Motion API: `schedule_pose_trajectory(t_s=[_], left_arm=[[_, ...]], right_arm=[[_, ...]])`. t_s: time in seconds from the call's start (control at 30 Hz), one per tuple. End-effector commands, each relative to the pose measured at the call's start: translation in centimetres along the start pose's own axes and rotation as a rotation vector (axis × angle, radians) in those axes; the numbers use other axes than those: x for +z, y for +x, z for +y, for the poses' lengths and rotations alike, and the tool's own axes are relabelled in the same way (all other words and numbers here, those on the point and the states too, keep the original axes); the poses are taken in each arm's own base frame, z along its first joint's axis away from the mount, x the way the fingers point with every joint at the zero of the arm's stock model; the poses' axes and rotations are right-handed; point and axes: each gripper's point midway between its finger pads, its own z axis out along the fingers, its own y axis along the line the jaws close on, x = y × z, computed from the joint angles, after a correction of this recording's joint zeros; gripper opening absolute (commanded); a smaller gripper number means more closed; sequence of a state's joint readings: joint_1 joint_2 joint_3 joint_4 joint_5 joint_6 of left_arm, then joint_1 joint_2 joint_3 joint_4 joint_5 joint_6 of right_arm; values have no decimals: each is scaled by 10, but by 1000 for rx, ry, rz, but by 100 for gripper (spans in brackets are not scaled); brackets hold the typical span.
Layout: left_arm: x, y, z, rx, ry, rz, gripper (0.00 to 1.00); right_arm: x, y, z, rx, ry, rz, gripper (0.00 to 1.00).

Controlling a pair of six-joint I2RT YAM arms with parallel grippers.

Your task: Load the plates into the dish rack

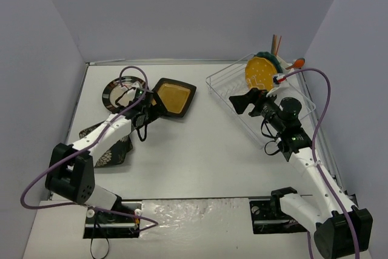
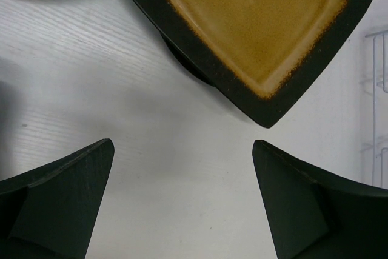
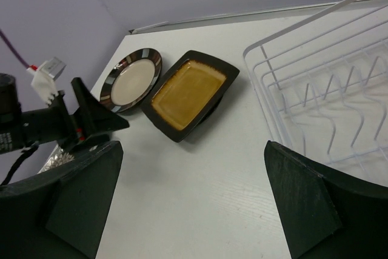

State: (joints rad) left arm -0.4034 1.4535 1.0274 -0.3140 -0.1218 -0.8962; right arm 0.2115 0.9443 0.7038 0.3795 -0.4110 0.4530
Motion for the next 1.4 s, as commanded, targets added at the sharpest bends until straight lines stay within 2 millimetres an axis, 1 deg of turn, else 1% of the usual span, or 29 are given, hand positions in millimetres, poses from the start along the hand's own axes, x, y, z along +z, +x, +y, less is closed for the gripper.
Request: schedule_pose_trajectory(t_s=[0.0, 0.07, 0.13, 0.27, 0.37, 0.43, 0.7, 0.87, 1.07, 1.2, 1.37], left_arm=[[9, -43, -50, -149, 129, -94, 96], [21, -42, -53, -159, 116, -82, 96], [35, -40, -53, -174, 86, -68, 92], [46, -47, -60, -203, 84, -83, 86], [55, -44, -57, -222, 52, -73, 80], [59, -42, -55, -232, 35, -65, 74], [69, -37, -44, -257, -34, -44, 59], [75, -36, -34, -269, -76, -36, 53], [82, -39, -35, -276, -62, -36, 48], [84, -40, -35, -274, -70, -33, 41], [89, -35, -29, -289, -90, -11, 39]], right_arm=[[-8, -10, 26, 19, -114, -60, 100], [-12, -8, 27, 19, -119, -63, 100], [-15, -4, 28, 14, -128, -45, 100], [-17, 5, 27, 3, -128, -14, 100], [-19, 11, 27, 5, -128, 2, 100], [-20, 13, 28, 10, -135, 6, 100], [-21, 17, 29, -3, -136, 11, 100], [-23, 20, 27, -8, -128, 13, 100], [-24, 22, 25, -18, -118, 20, 100], [-25, 25, 24, -18, -114, 27, 100], [-26, 28, 23, -16, -115, 35, 100]])
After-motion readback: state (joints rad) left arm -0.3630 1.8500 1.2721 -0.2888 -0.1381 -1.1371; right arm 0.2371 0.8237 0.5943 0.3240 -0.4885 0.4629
